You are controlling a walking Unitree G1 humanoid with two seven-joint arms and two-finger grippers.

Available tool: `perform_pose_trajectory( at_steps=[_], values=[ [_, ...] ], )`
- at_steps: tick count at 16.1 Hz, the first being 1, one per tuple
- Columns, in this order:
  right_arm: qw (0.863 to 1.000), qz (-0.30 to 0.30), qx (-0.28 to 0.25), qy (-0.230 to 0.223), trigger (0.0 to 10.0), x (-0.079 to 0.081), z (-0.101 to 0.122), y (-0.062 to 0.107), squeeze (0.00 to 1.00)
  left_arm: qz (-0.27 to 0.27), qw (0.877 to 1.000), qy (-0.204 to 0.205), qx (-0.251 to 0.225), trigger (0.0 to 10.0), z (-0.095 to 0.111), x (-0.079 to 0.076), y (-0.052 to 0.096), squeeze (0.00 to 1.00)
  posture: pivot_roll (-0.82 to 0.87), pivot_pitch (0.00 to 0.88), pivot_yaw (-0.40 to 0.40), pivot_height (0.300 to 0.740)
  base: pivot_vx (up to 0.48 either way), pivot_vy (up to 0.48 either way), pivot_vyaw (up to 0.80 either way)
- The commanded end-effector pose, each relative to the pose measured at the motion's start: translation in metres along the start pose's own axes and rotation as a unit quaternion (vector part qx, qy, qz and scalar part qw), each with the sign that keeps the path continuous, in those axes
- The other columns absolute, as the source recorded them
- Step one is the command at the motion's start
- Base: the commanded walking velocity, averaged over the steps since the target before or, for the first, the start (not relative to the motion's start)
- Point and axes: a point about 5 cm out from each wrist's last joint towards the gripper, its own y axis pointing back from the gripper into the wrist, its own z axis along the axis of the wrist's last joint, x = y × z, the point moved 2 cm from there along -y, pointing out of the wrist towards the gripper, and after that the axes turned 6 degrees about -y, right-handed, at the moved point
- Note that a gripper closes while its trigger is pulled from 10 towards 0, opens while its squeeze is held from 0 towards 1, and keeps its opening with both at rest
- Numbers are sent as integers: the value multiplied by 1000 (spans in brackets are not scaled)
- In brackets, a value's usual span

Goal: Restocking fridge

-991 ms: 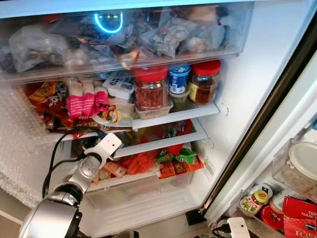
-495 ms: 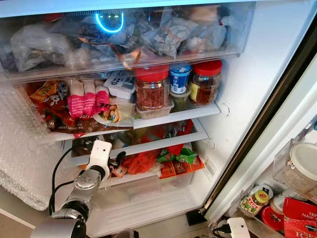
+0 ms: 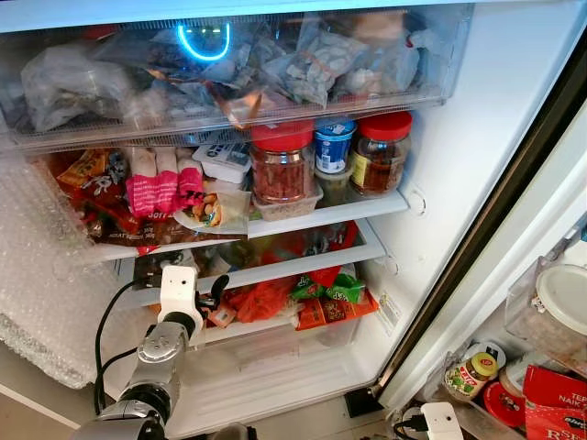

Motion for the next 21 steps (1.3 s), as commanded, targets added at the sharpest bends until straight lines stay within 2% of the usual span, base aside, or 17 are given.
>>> perform_pose_trajectory(
  at_steps=[1, 14, 21],
  values=[
    [1000, -6, 9, 2, 10000, -3, -6, 1, 0, 10, 1000, 10, -5, 10000, 0, 2, 2, 0, 15, 0, -34, 651, 0, 0, 0],
    [1000, -9, 10, 3, 10000, -3, -9, 2, 0, 24, 1000, -3, -17, 10000, 1, 8, 4, 0, 6, 0, -22, 651, 0, 0, 0],
    [1000, -9, 9, 4, 10000, -4, -10, 2, 0, 25, 999, -15, -19, 10000, 1, 7, 5, 0, 7, 0, -24, 651, -281, 0, 0]
  ],
)
